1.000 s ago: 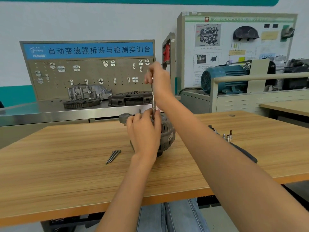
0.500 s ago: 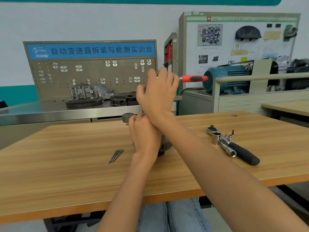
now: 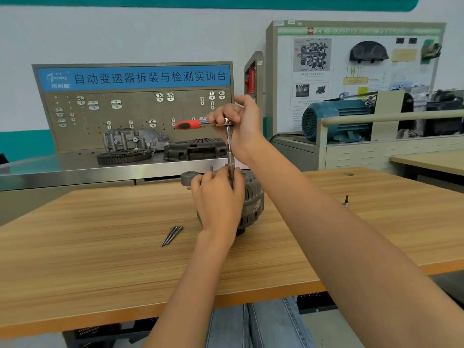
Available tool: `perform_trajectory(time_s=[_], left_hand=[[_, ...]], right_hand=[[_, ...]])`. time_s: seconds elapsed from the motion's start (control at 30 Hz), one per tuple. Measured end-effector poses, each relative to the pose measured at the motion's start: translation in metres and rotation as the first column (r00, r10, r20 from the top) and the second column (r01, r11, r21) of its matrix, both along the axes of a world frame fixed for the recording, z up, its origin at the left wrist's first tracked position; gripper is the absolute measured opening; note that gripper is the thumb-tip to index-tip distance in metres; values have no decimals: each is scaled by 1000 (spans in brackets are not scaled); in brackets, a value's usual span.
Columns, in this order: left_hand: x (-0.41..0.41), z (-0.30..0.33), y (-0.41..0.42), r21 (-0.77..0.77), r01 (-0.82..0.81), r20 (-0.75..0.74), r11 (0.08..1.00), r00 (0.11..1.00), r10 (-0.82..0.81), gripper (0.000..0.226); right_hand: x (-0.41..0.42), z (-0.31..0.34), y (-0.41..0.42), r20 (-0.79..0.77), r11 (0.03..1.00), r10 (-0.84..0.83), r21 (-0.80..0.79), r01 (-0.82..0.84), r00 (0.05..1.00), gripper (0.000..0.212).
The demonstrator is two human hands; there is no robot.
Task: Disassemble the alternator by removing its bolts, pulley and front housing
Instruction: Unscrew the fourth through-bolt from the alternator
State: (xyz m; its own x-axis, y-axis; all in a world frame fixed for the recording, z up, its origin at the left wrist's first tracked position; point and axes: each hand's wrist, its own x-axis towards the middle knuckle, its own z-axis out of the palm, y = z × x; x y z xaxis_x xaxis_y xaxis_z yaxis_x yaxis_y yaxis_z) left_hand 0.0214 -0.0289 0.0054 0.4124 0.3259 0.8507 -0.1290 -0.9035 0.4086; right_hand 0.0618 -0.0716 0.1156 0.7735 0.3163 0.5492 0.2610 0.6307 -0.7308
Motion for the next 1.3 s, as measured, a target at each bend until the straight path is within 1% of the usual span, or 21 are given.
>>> perform_trajectory(time_s=[0.1,0.17,0.23,0.27,0.33,0.37,0.4,0.47,0.53,0.6,0.67,0.7,0.8,0.9,1.0,1.03,1.07,1.13,1.17,1.2,1.3], left_hand=[[-1,0,2,13,3,-19,1000,1000,-3,34],[-3,2,2,10,19,-39,1000,999,-18,32],[-4,3,4,-10,47,-63,999,997,-48,25],[-6,3,5,-25,69,-62,997,996,-70,21],[-9,3,5,-47,103,-51,994,993,-105,26],[-10,3,5,-47,112,-54,993,992,-115,29],[-10,2,5,-38,111,-64,993,992,-113,29],[-9,1,6,-13,99,-82,995,992,-99,26],[-7,2,5,-4,87,-85,996,993,-87,23],[-5,1,4,-36,77,-60,996,995,-79,17],[-4,0,2,-58,68,-9,996,998,-68,20],[-3,0,1,-53,58,11,997,998,-58,25],[0,-1,1,-17,28,14,999,1000,-28,33],[0,-2,3,14,23,4,1000,1000,-23,33],[-2,-1,4,9,44,-12,999,999,-44,27],[-3,-1,6,-1,58,-20,998,998,-58,21],[-4,-1,7,-9,72,-35,997,997,-72,17],[-4,-1,7,-13,82,-61,997,995,-83,18],[-5,-1,7,-19,85,-59,996,995,-86,19],[-5,-1,6,-27,84,-51,996,995,-86,20],[-4,-2,5,-25,70,-51,997,996,-71,19]], right_hand=[[-3,1,3,-20,1000,-10,0,10,1000,67],[-6,-2,6,-18,982,-188,-15,188,982,58],[-13,-9,12,202,858,-470,-124,498,859,45],[-15,-16,15,433,672,-602,-179,719,671,37],[-14,-31,21,784,93,-606,-103,990,138,21],[-14,-34,23,837,-116,-548,-69,991,-6,23],[-16,-35,23,847,-198,-529,-56,979,-58,27],[-18,-33,25,826,-128,-562,-44,991,-36,29],[-18,-29,26,779,33,-623,-55,998,63,28],[-18,-21,22,650,367,-680,-101,925,341,39],[-16,-11,14,367,747,-573,-132,651,733,49],[-12,-6,9,227,865,-453,-119,487,862,52],[-1,-2,-4,1,999,-44,15,44,999,65],[1,-2,-4,-51,997,19,72,-15,999,66],[-8,-8,7,94,933,-344,-77,351,934,52],[-12,-14,12,262,813,-521,-138,566,812,43],[-13,-23,18,472,576,-670,-156,802,573,32],[-12,-35,26,758,-2,-650,-71,998,53,23],[-10,-36,27,808,-126,-588,-44,991,-39,28],[-10,-34,27,829,-148,-557,-34,988,-55,30],[-9,-30,26,785,-5,-619,-31,999,22,24]])
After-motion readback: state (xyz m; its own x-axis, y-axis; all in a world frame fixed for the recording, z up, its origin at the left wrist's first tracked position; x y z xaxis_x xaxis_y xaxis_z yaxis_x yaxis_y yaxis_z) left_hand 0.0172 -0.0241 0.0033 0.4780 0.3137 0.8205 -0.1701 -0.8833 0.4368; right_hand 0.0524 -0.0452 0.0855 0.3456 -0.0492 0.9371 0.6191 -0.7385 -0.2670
